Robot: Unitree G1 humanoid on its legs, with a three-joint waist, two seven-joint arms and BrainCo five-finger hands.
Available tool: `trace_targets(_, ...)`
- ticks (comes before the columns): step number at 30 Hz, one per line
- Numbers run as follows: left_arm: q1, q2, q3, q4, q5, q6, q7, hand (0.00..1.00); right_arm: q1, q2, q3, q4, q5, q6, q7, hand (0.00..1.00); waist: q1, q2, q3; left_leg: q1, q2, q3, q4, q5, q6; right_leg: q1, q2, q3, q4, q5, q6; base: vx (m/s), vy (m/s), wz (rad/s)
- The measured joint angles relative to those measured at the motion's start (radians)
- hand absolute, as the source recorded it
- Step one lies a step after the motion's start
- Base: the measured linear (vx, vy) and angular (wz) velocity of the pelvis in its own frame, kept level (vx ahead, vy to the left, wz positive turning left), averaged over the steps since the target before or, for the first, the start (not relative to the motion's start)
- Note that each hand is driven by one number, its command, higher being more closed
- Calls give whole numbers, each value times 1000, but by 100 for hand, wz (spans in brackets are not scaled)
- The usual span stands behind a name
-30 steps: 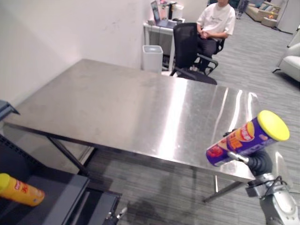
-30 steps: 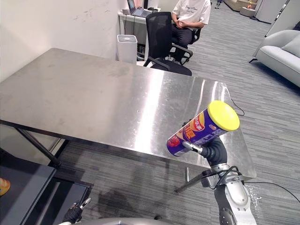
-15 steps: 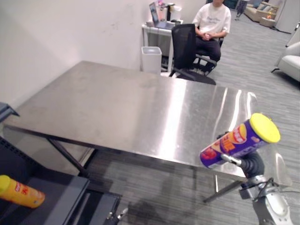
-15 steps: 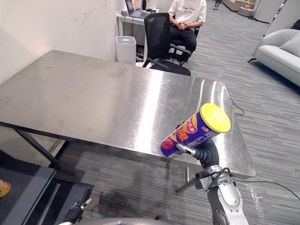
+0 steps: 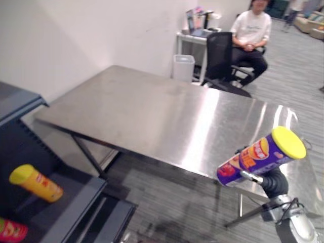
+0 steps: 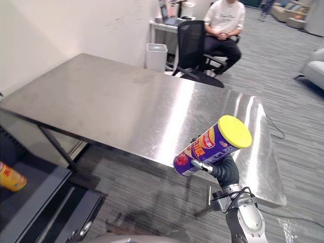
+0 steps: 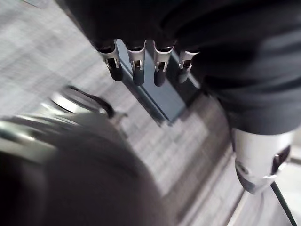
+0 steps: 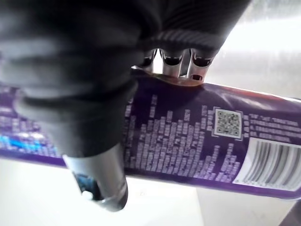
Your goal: Put the gum and the chips on the shelf.
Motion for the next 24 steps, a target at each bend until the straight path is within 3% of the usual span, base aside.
trace_targets(1, 0, -17, 25, 9, -22, 15, 8, 0, -3, -4, -40, -18, 0, -1, -5, 100, -10, 12, 40, -73, 101, 168, 259, -30, -41, -2, -30, -64, 40, -15, -8, -50, -36, 95)
trace_targets(2, 9, -30, 25, 10, -22, 17, 8, 0, -4, -6, -56, -18, 0, 0, -10, 100, -11, 17, 54, -95, 124, 214, 363, -35, -32, -4, -36, -79, 58, -28, -7, -39, 20, 108)
trace_targets(3, 37, -50, 21, 5, -26, 18, 8, 0, 3, -14, -79, -16, 0, 2, -12, 100, -3, 56, 57, -110, 140, 296, 465, -2, -11, -4, -36, -112, 97, -49, 3, -17, 29, 83)
trace_targets(4, 52, -49, 9, -8, -27, 17, 8, 0, 5, -7, -85, -13, 0, 3, -14, 100, -15, 63, 54, -125, 140, 317, 456, 12, -3, -15, -49, -126, 119, -64, 0, 23, -61, 122)
trace_targets(5, 64, -45, -1, -32, -27, 14, 8, 0, 20, -2, -82, -9, -1, 5, -11, 100, -17, 39, 55, -138, 94, 338, 380, 64, 2, -25, -83, -161, 115, -80, -16, 26, -66, 151)
trace_targets(6, 47, -28, 26, -35, -27, 14, 9, 0, 35, 19, -84, -2, -1, 11, -2, 100, -24, 14, 49, -106, 36, 340, 249, 91, -16, -13, -129, -234, 73, -59, -10, 32, -71, 148)
trace_targets(7, 40, -26, 43, -33, -28, 16, 12, 0, 38, 25, -90, -2, -1, 12, 1, 100, -20, 20, 56, -113, 65, 388, 321, 44, -41, -3, -128, -276, 70, -47, 1, 46, -33, 146)
trace_targets(8, 45, -25, 59, -32, -29, 16, 19, 0, 35, 38, -96, 6, 0, 12, 2, 100, -20, 25, 58, -97, 126, 451, 463, -6, -71, 20, -126, -341, 75, -49, -2, 45, -49, 142)
trace_targets(10, 41, -25, 55, -31, -30, 16, 20, 0, 44, 49, -109, 8, 0, 12, 0, 100, -21, 29, 55, -32, 156, 516, 503, 32, -66, 47, -138, -432, 93, -53, -8, 45, -7, 163)
trace_targets(11, 28, -15, 56, -36, -30, 15, 20, 0, 38, 50, -113, 10, 0, 11, -2, 100, -38, 18, 51, -47, 123, 573, 448, 53, -41, 53, -167, -506, 101, -54, -10, 30, 27, 162)
trace_targets(13, 25, 3, 67, -54, -29, 14, 22, 0, 37, 54, -93, 14, 0, 11, 7, 100, -39, -20, 46, -60, 55, 604, 339, 98, -54, 60, -192, -570, 62, -48, 0, 21, 22, 143)
trace_targets(14, 25, 4, 75, -57, -29, 14, 23, 0, 34, 57, -90, 14, 0, 11, 9, 100, -38, -22, 43, -66, 42, 604, 314, 98, -54, 71, -191, -595, 47, -41, 9, 24, 51, 125)
trace_targets(16, 27, 13, 95, -54, -28, 15, 25, 0, 17, 58, -61, 28, -1, 12, 7, 100, -35, -15, 50, -84, 25, 601, 278, 98, -57, 89, -187, -663, 30, -33, 23, 8, 63, 92)
trace_targets(18, 25, 11, 92, -54, -19, 15, 24, 0, 13, 57, -32, 30, -2, 11, 8, 100, -12, -1, 48, -81, -23, 566, 169, 108, -131, 89, -188, -700, 22, -22, 26, -14, 85, 52)
trace_targets(22, 1, 8, 53, -52, -13, 14, 23, 0, -2, 57, -16, 46, -2, 11, 7, 100, -16, 29, 56, -65, -96, 515, -58, 124, -157, 62, -172, -764, 26, -9, 22, -17, 86, 44)
trace_targets(24, -7, 8, 13, -52, -11, 14, 19, 0, -7, 58, -11, 66, -3, 11, 5, 100, -16, 26, 60, -65, -107, 503, -81, 124, -157, 58, -181, -775, 49, -9, 22, -33, 91, 30)
